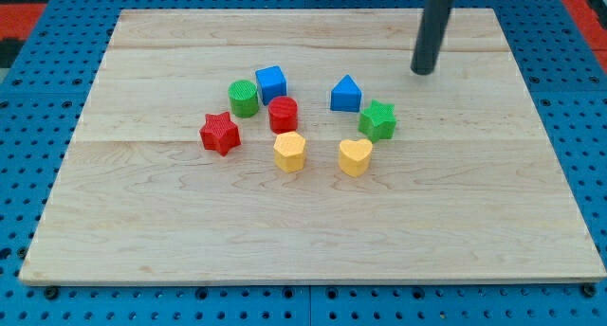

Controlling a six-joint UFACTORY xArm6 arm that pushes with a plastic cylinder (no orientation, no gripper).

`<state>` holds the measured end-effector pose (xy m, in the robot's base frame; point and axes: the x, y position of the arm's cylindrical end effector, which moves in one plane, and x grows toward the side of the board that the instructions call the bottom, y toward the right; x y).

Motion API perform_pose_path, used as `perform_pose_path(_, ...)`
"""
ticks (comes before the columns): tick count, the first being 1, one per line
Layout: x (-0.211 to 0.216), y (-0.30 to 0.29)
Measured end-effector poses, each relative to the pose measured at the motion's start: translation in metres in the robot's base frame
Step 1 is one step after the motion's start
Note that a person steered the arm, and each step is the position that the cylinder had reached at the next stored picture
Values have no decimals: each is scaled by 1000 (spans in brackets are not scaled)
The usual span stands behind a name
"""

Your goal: Move your arm towards the yellow heart

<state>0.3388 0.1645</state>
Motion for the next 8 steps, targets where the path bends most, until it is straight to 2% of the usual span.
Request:
perform_pose_path(1,37,2)
perform_pose_path(2,53,-19)
perform_pose_path(4,60,-51)
perform_pose_path(7,56,-46)
perform_pose_path(8,81,-25)
